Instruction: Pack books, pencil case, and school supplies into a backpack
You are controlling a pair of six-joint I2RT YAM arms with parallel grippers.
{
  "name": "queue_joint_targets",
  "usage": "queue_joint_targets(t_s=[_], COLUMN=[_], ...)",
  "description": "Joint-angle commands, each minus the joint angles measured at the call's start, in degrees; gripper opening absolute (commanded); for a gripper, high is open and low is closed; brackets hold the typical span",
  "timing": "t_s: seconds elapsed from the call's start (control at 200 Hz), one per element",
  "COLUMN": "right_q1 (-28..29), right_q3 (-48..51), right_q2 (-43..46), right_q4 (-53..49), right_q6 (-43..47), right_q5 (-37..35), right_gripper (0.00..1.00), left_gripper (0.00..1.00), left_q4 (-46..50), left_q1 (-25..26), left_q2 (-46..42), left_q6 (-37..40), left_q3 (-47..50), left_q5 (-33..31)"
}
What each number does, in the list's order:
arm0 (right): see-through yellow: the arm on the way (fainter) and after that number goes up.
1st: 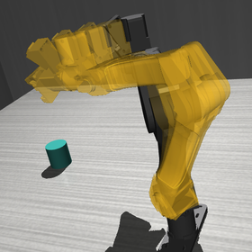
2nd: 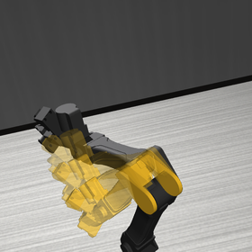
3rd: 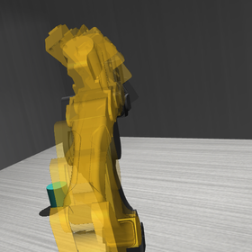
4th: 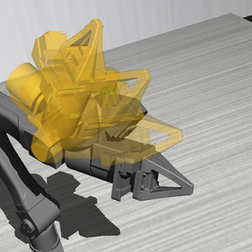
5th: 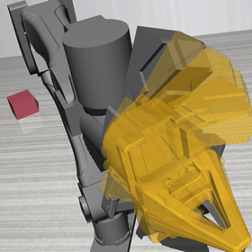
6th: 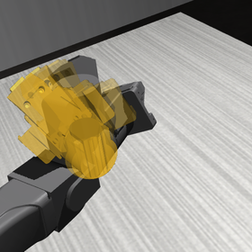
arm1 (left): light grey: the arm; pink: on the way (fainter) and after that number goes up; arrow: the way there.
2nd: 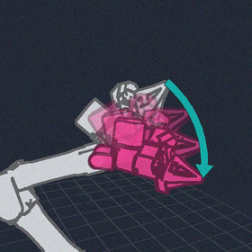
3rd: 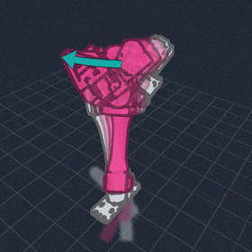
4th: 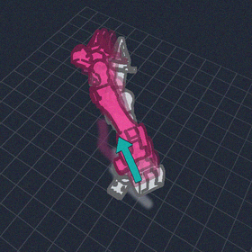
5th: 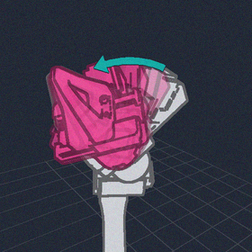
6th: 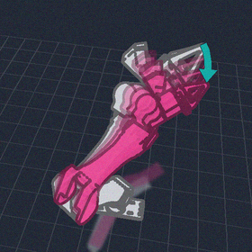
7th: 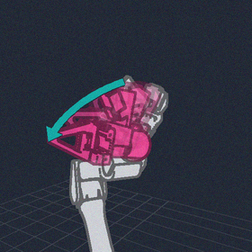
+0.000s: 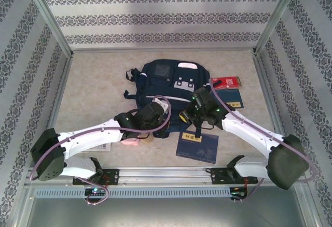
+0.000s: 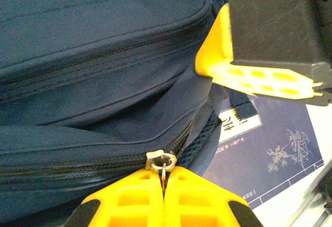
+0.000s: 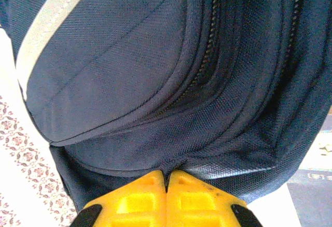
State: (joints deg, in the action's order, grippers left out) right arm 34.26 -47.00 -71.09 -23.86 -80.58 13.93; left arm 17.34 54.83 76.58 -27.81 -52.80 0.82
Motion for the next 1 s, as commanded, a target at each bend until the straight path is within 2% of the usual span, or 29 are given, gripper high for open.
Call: queue_joint_targets(t_s=[0.0,0.255,0.595,0.744,0.919,0.964,0.974,0.999], right_q1=[-2.09,-4.34,-11.95,-15.89,-15.92,-15.65,-15.56,-15.37], right_q3=[-2.11,-2.15,-5.74,-8.33,-13.82,-14.05,-13.96,-13.93], right_q2=[1.77,2.92,4.04,3.40,2.63,3.81,4.30,4.95], right_q4=[-7.10,-10.23,-14.44,-15.75,-20.01,-20.01,-20.00,-20.08], right_q6=[5.25,8.25,15.88,20.00,23.46,22.87,22.54,21.94], right_q5=[-8.82,-10.55,-12.38,-11.66,-7.46,-5.23,-4.51,-3.67], right_gripper=[0.00,0.00,0.00,0.00,0.00,0.23,0.32,0.39], left_gripper=[0.00,0.00,0.00,0.00,0.00,0.00,0.00,0.00], left_q4=[4.43,9.14,13.05,11.53,6.63,5.14,4.80,4.01], left_q1=[1.03,-0.92,-4.75,-6.70,-6.84,-6.85,-6.84,-6.84], left_q2=[-1.21,-2.32,-4.28,-3.97,-0.06,1.10,1.38,1.93], left_q6=[3.62,5.26,6.38,6.54,5.23,4.61,4.48,4.23], left_q3=[-3.27,-3.13,-1.81,-0.74,-3.46,-4.43,-4.62,-5.06], left_q5=[-1.43,-0.58,0.82,1.92,6.49,7.43,7.61,8.01])
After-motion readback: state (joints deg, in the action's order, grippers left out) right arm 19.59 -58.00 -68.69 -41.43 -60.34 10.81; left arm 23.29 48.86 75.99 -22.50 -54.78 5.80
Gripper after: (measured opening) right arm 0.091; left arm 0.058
